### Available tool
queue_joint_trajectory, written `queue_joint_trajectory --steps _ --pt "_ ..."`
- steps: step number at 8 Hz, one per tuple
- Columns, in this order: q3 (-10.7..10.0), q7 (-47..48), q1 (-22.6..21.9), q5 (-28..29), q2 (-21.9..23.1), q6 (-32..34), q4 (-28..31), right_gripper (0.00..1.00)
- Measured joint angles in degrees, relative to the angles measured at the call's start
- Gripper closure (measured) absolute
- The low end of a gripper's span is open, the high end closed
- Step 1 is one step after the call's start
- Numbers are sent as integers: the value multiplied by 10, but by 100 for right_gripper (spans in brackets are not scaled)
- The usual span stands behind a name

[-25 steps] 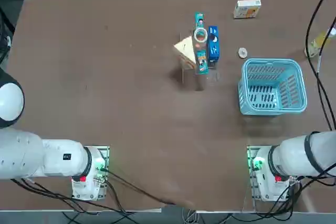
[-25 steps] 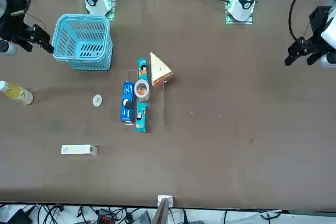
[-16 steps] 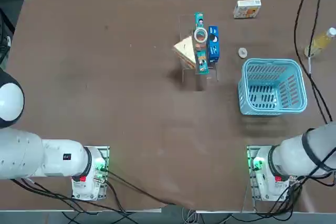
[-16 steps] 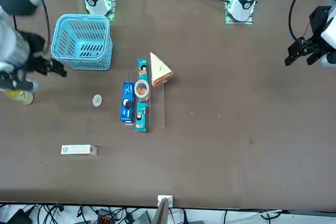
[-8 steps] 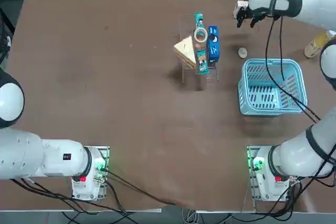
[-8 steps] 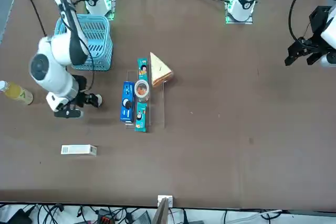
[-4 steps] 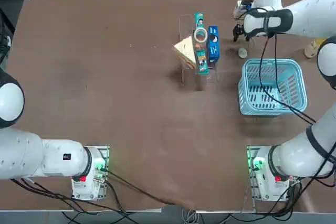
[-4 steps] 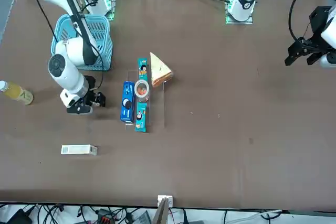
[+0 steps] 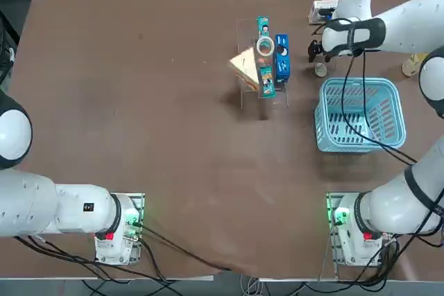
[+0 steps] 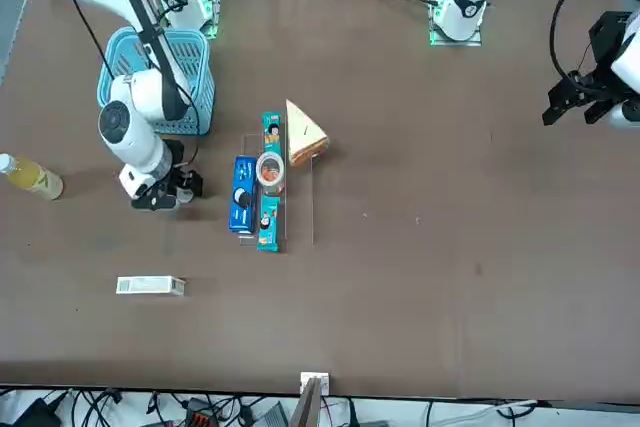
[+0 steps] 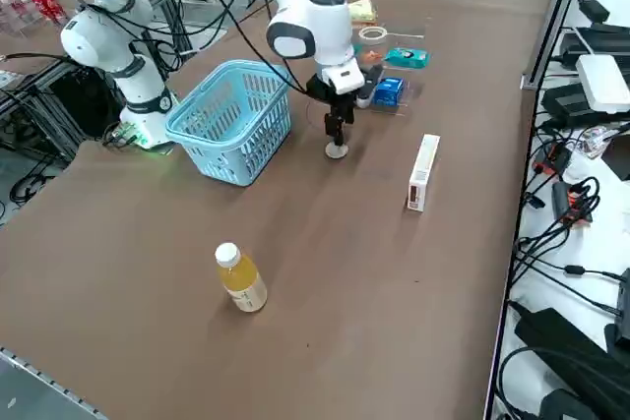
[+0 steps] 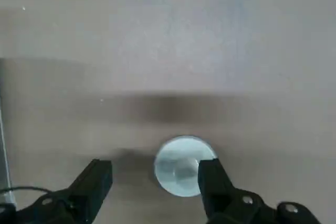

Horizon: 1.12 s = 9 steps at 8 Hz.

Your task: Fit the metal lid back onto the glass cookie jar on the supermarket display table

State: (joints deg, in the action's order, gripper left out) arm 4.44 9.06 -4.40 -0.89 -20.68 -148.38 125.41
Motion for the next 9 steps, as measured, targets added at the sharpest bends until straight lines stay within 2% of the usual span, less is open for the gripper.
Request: queue_joint_trajectory --steps 9 --pt "-5 0 14 0 -23 -9 3 0"
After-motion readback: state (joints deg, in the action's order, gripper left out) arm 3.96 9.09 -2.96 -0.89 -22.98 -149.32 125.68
